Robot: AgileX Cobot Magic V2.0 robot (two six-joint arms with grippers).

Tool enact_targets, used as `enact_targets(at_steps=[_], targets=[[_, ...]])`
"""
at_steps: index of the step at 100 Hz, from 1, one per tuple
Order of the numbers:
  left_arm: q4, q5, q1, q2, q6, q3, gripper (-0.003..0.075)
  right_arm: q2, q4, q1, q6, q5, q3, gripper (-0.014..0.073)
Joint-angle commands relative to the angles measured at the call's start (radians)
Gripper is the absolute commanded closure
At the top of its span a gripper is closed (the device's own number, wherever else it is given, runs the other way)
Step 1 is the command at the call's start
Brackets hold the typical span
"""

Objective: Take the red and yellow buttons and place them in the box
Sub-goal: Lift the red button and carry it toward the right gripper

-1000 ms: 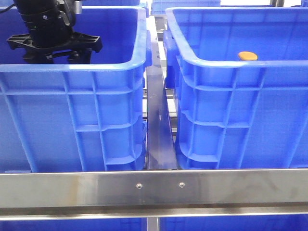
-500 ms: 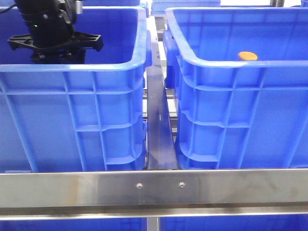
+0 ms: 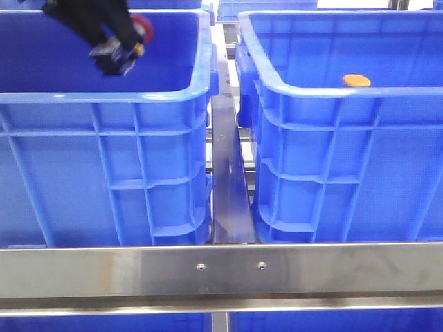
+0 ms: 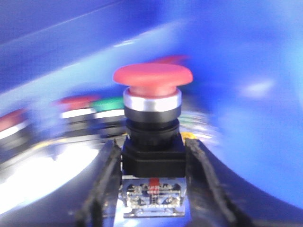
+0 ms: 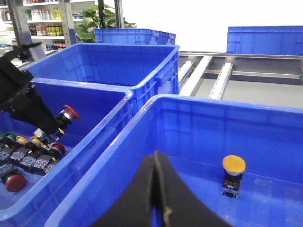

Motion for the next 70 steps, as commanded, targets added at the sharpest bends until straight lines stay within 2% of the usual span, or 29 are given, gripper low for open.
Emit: enact_targets(at_steps=[1,37,53,70], targets=[[-0.133,-0.022,-0.002,-0.072,0.099,-0.031,0.0671,0.001,0.034,-0.003,-0.013,0.001,-0.027,0.0662],[-0.475,0.115,-0.002,-0.085,0.474,-0.031,0.0671,0.001,0.034,-0.003,-0.013,0.001,-0.027,0.0662],[-0.585,0.211,-0.002,-0.085,0.549,-0.031,0.0671,0.001,0.034,-0.003,-0.013,0.001,-0.027,0.0662],[-0.606,0.214,-0.034,-0.085,0.551,-0.031,0.0671,0.001,0.034,-0.003,-0.013,0.001,-0.027,0.0662]])
